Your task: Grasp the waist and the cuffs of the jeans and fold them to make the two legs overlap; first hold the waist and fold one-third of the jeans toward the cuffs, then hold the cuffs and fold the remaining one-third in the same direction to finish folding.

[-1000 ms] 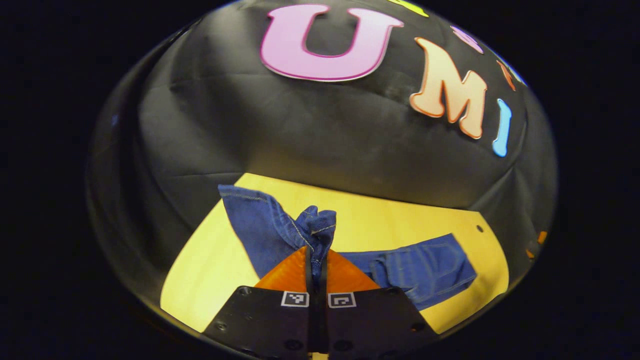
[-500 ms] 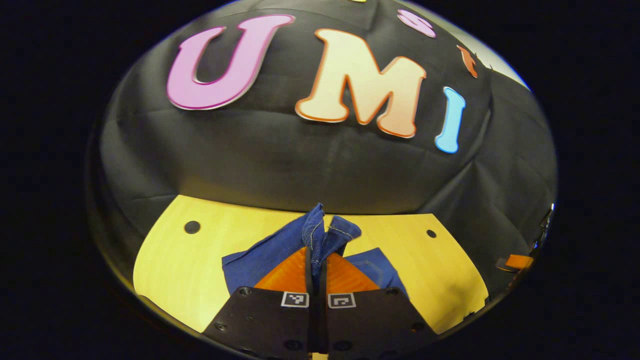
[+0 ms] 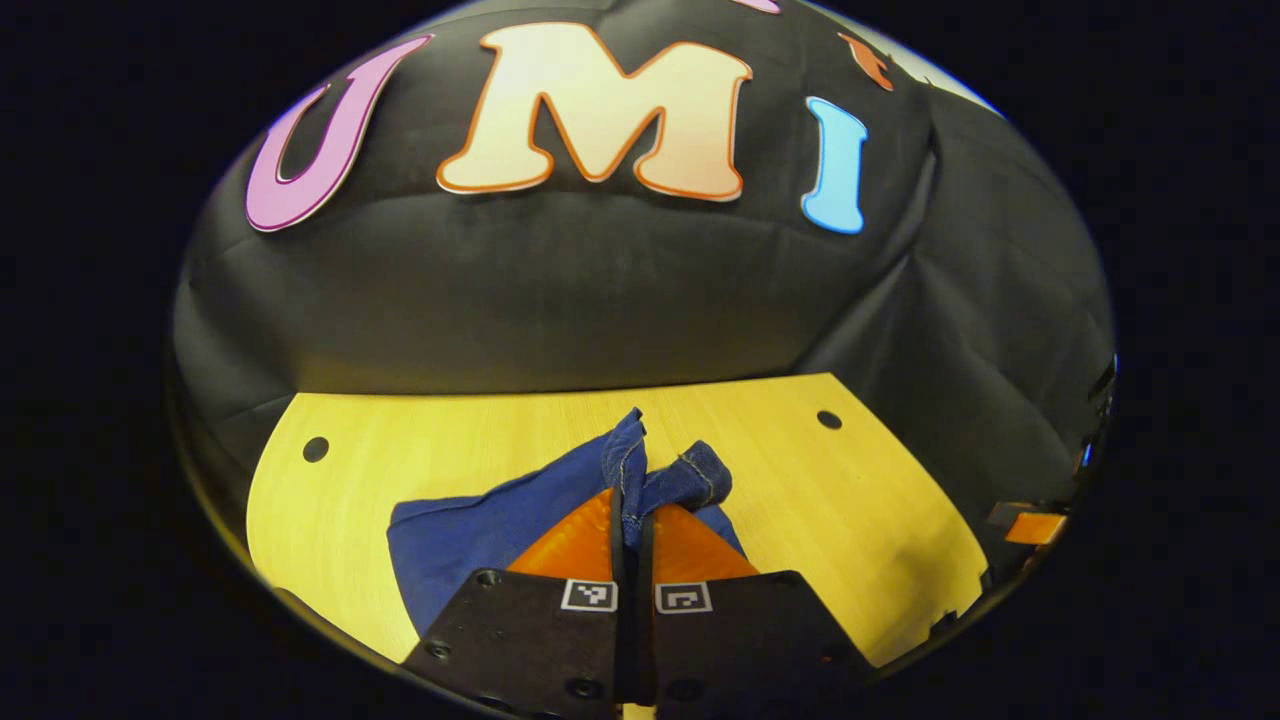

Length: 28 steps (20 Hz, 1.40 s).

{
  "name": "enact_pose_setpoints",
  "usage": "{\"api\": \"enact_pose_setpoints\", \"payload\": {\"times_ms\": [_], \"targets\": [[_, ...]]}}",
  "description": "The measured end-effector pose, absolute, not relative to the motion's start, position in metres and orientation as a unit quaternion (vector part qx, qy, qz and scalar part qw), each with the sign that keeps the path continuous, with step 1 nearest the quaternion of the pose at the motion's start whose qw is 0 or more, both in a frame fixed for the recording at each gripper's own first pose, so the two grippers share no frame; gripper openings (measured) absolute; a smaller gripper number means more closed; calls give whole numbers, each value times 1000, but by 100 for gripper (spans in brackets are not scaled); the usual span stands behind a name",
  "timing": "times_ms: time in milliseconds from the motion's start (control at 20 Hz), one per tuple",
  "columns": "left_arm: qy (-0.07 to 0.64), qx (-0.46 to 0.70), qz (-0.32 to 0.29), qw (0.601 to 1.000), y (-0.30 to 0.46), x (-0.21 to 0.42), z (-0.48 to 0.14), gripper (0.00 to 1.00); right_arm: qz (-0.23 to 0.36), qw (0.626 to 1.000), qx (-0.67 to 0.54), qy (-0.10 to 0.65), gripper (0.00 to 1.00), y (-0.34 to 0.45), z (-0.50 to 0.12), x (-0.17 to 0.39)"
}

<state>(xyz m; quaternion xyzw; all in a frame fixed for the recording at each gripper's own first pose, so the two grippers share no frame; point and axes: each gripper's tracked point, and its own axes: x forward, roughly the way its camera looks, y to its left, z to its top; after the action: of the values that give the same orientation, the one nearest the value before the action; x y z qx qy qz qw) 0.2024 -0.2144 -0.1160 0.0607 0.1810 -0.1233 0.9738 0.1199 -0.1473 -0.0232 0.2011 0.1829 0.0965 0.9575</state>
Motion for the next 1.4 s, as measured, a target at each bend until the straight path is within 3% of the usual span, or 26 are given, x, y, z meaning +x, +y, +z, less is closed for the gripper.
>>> {"api": "enact_pose_setpoints", "payload": {"times_ms": [250, 300, 350, 500, 550, 600, 750, 800, 850, 1100, 1400], "targets": [[220, 128, -131, 958, -227, 178, -203, 0, 110, 957, 190, 191, 98, -128, -28, 120], [226, 133, -130, 956, -228, 177, -218, 0, 112, 957, 187, 192, 94, -124, -30, 119], [236, 134, -130, 954, -227, 175, -232, 0, 113, 957, 184, 192, 98, -119, -29, 118], [246, 121, -136, 952, -226, 174, -256, 1, 110, 960, 174, 192, 94, -106, -31, 111], [244, 107, -143, 953, -230, 173, -258, 7, 106, 961, 170, 192, 94, -103, -32, 109], [247, 90, -147, 953, -233, 166, -258, 7, 103, 961, 168, 194, 98, -100, -33, 107], [230, 62, -134, 962, -217, 141, -235, 97, 94, 963, 162, 193, 94, -84, -35, 101], [215, 61, -124, 967, -207, 131, -221, 97, 90, 965, 157, 191, 98, -78, -37, 101], [197, 61, -115, 972, -196, 120, -207, 95, 88, 966, 153, 189, 94, -72, -37, 101], [142, 50, -67, 986, -139, 62, -154, 94, 91, 971, 123, 186, 98, -33, -42, 100], [145, 19, -48, 988, -105, 28, -150, 92, 99, 975, 120, 161, 98, 5, -26, 103]]}}
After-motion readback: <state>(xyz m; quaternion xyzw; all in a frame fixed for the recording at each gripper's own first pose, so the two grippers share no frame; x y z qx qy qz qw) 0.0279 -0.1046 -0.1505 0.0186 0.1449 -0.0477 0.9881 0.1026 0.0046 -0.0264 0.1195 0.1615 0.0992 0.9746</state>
